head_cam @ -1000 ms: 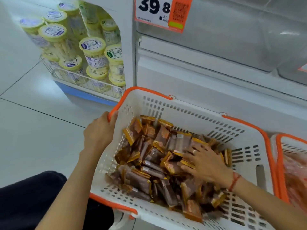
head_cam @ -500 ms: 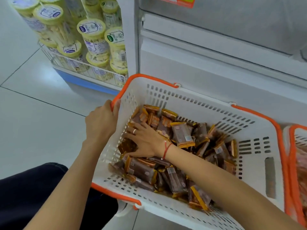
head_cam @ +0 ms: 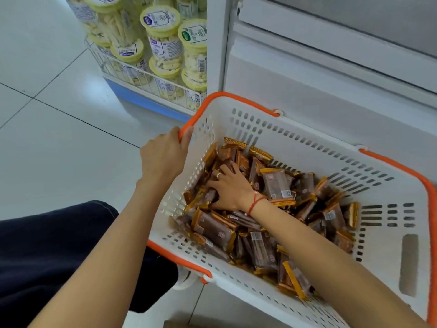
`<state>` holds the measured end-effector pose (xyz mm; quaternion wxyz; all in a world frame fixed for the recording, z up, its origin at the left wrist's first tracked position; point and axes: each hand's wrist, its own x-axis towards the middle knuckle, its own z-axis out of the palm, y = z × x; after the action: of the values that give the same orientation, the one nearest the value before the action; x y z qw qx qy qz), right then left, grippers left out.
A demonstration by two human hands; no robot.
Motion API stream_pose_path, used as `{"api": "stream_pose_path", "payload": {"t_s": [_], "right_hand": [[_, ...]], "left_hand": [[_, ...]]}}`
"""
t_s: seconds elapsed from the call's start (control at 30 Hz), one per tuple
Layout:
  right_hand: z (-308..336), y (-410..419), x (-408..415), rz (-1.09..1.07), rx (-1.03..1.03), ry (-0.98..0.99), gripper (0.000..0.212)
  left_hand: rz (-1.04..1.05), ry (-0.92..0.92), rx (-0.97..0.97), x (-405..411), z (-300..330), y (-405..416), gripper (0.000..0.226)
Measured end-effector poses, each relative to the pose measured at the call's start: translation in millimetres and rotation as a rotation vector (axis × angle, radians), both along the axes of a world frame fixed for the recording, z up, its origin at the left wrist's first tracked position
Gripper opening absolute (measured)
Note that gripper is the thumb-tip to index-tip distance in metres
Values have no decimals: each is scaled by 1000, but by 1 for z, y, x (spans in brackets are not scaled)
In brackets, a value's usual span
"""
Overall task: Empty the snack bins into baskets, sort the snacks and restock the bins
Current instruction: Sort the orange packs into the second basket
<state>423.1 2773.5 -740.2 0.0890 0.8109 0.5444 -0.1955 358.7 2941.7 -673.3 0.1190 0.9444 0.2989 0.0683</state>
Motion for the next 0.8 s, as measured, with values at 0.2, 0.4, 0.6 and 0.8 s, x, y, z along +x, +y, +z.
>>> {"api": "stream_pose_path", "payload": {"t_s": [0.2, 0.4, 0.6, 0.8], "right_hand": [[30, -95, 21, -52, -1, -8, 66], [83, -185, 19, -182, -304, 101, 112], [142, -139, 16, -212, -263, 235, 111], [86, -28, -36, -284, -217, 394, 84]], "left_hand": [[12, -16, -11, 1, -5, 4, 60], [0, -59, -51, 3, -9, 3, 62], [-5, -56, -57, 2, -6, -1, 57], [-5, -49, -38, 4, -6, 0, 57]]}}
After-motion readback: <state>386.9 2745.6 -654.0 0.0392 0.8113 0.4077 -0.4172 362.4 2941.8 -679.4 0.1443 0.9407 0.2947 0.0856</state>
